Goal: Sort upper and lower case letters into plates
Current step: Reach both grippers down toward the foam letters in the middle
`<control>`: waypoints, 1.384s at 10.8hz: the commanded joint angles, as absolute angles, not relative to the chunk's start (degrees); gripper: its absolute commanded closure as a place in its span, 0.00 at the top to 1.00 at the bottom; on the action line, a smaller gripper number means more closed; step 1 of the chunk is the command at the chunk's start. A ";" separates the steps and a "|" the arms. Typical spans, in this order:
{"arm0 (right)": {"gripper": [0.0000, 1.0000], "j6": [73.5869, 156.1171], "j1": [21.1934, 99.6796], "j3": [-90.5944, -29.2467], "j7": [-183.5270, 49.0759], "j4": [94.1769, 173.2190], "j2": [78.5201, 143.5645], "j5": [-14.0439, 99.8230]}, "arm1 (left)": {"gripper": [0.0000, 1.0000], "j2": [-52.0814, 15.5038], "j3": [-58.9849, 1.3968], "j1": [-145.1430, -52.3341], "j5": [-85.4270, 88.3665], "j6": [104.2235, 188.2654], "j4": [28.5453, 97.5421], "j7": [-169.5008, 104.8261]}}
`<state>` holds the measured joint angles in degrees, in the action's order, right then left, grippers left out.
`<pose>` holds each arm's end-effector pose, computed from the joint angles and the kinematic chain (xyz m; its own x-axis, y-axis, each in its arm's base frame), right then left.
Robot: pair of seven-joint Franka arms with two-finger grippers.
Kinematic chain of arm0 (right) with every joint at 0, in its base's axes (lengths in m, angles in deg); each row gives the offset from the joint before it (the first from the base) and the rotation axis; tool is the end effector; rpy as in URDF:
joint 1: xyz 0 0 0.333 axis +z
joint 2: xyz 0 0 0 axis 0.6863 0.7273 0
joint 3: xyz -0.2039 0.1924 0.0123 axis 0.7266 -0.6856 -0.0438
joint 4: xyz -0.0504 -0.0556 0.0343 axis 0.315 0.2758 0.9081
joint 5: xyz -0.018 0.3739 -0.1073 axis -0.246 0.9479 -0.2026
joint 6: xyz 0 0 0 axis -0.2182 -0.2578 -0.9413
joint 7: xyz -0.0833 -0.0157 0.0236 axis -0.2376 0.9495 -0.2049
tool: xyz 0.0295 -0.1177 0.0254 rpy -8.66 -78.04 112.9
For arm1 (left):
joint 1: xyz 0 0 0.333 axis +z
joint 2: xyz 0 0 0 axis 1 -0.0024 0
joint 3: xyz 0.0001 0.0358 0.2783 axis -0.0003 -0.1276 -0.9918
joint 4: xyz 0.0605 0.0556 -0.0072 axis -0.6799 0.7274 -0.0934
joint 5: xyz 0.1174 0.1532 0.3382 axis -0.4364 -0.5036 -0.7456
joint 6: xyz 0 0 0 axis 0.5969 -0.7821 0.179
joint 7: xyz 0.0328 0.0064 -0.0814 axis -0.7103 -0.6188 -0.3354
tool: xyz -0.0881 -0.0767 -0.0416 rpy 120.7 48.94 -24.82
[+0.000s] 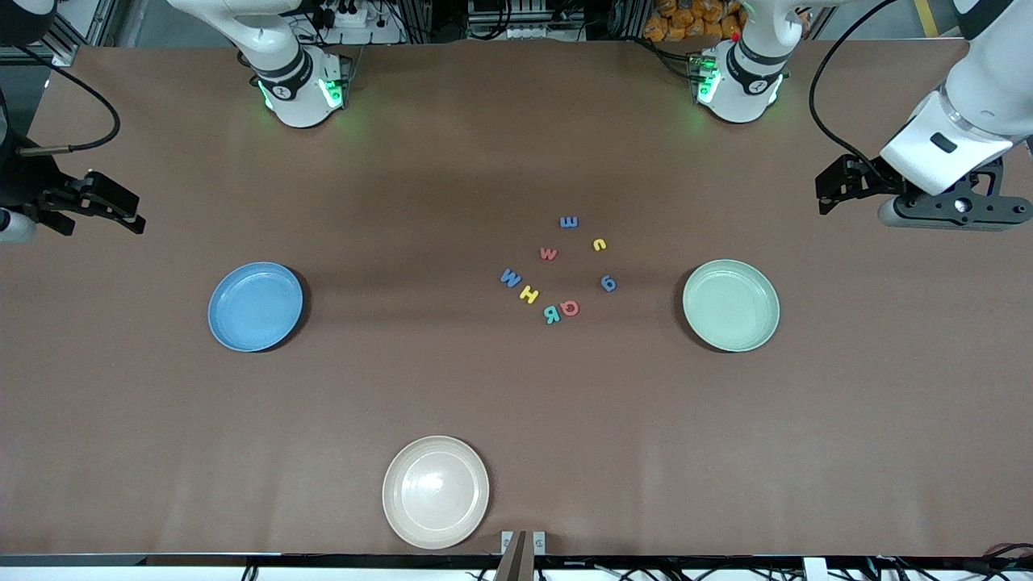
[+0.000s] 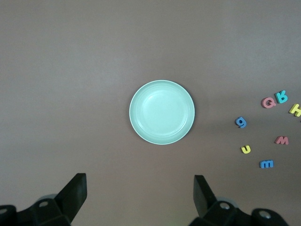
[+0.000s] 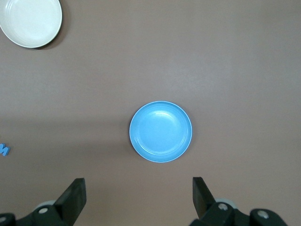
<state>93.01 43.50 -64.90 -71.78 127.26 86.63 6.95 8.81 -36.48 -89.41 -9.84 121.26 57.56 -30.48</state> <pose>0.5532 -0.0010 0.5669 0.9994 0.0019 0.0360 0.0025 -0.9998 -0.0171 0.5380 -0.0918 0.5558 0.9952 -0.0971 -0.0083 -0.0974 -0.9942 -0.0459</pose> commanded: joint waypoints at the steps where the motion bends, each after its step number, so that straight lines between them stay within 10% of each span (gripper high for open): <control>1: 1.00 92.75 43.16 -65.19 -71.73 126.61 86.88 7.19 | 1.00 9.09 -36.14 -89.60 -10.60 119.18 56.41 -30.72; 15: 1.00 92.49 43.42 -64.93 -71.20 126.61 87.40 7.19 | 1.00 -1.36 -33.67 -93.03 -10.42 126.07 56.84 -35.87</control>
